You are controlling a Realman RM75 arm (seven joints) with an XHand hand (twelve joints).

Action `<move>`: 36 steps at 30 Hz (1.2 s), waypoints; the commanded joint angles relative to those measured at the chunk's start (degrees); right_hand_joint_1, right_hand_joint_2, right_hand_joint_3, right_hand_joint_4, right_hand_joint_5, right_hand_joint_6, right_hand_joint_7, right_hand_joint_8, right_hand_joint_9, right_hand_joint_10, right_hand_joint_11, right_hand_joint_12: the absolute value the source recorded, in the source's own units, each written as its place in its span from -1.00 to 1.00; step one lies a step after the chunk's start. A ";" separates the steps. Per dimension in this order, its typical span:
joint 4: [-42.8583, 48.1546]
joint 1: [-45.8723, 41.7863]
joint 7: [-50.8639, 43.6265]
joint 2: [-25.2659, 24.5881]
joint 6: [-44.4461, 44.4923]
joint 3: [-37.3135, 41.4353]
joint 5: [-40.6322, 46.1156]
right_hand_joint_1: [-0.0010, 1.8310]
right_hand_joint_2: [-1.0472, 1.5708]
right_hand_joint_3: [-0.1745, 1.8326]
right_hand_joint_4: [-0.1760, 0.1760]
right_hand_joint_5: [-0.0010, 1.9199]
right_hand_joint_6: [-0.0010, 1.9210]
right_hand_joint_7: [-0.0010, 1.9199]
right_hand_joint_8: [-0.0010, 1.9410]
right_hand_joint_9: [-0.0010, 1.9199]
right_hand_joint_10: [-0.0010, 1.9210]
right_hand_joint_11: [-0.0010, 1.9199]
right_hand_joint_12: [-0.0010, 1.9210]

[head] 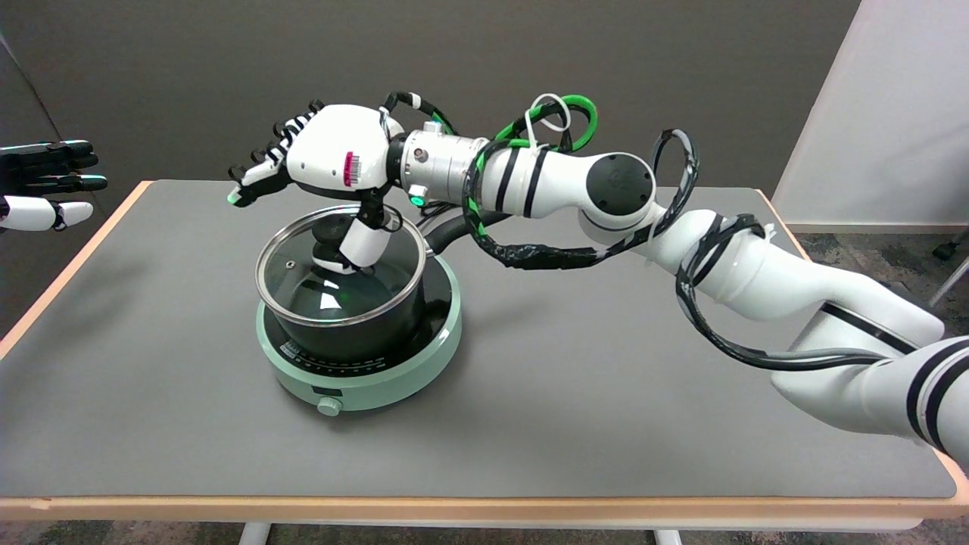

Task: Pick up the pot lid.

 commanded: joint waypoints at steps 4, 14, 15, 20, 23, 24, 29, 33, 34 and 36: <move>4.79 2.07 5.52 2.43 2.43 -5.48 -5.72 -0.09 0.16 0.16 0.62 -0.59 -0.83 -0.46 -0.82 -0.41 -0.62 -0.57 -0.14; -5.32 0.74 -0.15 1.20 0.82 -0.26 -0.13 -0.07 0.17 0.15 0.76 -0.50 -0.78 -0.43 -0.82 -0.40 -0.62 -0.57 -0.15; -5.61 0.86 -0.15 1.08 0.82 -0.26 -0.13 -0.07 0.17 0.15 0.77 -0.49 -0.78 -0.43 -0.82 -0.40 -0.62 -0.57 -0.15; -6.48 1.18 -0.07 0.76 0.82 -0.34 -0.13 -0.05 0.17 0.16 0.82 -0.48 -0.77 -0.42 -0.82 -0.39 -0.62 -0.57 -0.15; -6.60 1.18 -0.07 0.80 0.82 -0.34 -0.13 -0.03 0.18 0.16 0.83 -0.47 -0.76 -0.40 -0.82 -0.38 -0.62 -0.56 -0.15; -6.64 1.18 -0.07 0.88 0.82 -0.34 -0.13 -0.03 0.18 0.16 0.84 -0.47 -0.76 -0.40 -0.82 -0.38 -0.62 -0.56 -0.15; -6.40 0.98 -0.07 1.08 0.82 -0.26 -0.13 -0.02 0.18 0.16 0.86 -0.46 -0.76 -0.39 -0.82 -0.37 -0.61 -0.56 -0.15; -5.92 0.70 -0.07 1.24 1.14 -0.30 0.15 -0.01 0.19 0.16 0.88 -0.45 -0.75 -0.37 -0.81 -0.36 -0.60 -0.56 -0.15; -5.76 0.66 -0.07 1.24 1.14 -0.34 0.19 -0.01 0.19 0.16 0.89 -0.45 -0.75 -0.36 -0.81 -0.35 -0.60 -0.56 -0.15; -5.32 0.38 -0.07 1.36 1.30 -0.34 0.19 0.00 0.19 0.16 0.90 -0.44 -0.74 -0.35 -0.80 -0.35 -0.59 -0.56 -0.15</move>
